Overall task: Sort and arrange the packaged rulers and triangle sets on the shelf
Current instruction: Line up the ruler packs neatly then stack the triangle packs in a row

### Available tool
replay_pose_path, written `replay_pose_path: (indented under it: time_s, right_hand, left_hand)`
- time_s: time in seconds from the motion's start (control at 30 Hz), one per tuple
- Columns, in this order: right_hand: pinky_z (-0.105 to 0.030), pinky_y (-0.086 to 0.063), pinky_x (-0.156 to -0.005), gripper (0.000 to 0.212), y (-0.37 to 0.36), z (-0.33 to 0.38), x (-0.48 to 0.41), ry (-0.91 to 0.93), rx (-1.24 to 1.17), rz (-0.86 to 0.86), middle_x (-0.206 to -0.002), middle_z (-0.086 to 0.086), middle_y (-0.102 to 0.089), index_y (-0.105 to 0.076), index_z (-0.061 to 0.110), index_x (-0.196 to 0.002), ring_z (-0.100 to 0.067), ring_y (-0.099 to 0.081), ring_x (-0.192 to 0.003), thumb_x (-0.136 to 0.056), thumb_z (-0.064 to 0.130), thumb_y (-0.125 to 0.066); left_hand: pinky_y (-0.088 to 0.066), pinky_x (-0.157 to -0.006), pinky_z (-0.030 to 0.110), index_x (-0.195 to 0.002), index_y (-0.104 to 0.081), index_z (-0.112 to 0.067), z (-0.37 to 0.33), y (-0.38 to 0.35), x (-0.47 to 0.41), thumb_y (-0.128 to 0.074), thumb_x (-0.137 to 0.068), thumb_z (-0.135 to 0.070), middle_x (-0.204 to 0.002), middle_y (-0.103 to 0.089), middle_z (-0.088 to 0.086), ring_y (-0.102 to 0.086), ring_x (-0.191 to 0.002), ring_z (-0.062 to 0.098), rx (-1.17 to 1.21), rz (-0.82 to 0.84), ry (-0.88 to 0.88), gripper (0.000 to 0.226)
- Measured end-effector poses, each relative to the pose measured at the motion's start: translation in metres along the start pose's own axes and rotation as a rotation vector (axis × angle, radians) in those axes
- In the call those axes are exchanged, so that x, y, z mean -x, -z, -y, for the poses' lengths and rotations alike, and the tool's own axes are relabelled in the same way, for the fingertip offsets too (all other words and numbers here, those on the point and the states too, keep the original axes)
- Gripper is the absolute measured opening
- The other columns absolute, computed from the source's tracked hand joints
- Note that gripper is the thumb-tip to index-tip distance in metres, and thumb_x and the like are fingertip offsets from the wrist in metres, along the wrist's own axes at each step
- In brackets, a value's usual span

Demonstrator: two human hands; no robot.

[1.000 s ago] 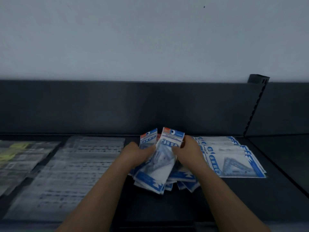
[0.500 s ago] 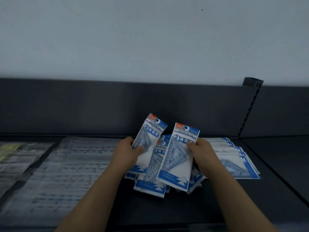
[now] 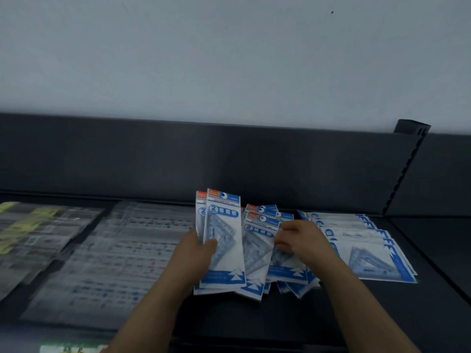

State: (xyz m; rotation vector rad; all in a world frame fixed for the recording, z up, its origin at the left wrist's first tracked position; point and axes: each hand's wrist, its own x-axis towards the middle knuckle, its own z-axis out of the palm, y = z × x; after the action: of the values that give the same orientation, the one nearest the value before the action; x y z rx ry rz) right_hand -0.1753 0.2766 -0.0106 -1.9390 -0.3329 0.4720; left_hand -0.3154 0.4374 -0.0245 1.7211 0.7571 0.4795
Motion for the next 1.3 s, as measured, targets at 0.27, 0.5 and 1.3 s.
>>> replay_pose_path:
  time_s: [0.27, 0.5, 1.3]
  right_hand:
    - [-0.021, -0.049, -0.062, 0.038, -0.005, 0.001, 0.010, 0.036, 0.105, -0.004, -0.099, -0.008, -0.067, -0.056, 0.007, -0.126, -0.017, -0.064, -0.081, -0.089, 0.011, -0.064]
    - [-0.029, -0.055, -0.064, 0.035, -0.018, 0.000, 0.017, 0.025, -0.100, 0.065, -0.094, -0.005, -0.068, -0.058, 0.012, -0.110, -0.017, -0.068, -0.081, -0.080, -0.003, -0.070]
    - [-0.039, -0.057, -0.077, 0.012, -0.003, 0.005, -0.002, -0.083, -0.141, 0.033, -0.085, -0.022, -0.066, -0.056, 0.006, -0.089, -0.030, -0.068, -0.083, -0.084, 0.000, -0.065]
  left_hand:
    - [-0.049, -0.063, 0.027, -0.108, -0.055, -0.015, 0.000, -0.008, -0.001, -0.050, -0.095, -0.012, -0.098, -0.064, 0.003, -0.063, -0.087, 0.018, 0.019, 0.016, 0.010, 0.014]
    - [-0.056, -0.077, 0.040, -0.103, -0.056, -0.016, 0.001, -0.010, 0.008, -0.049, -0.097, -0.009, -0.099, -0.065, 0.010, -0.065, -0.090, 0.026, 0.128, 0.023, 0.005, 0.012]
    - [-0.045, -0.056, 0.023, -0.104, -0.043, -0.020, -0.004, -0.027, -0.009, -0.053, -0.092, -0.006, -0.089, -0.054, -0.005, -0.055, -0.078, 0.009, 0.039, 0.033, 0.010, 0.021]
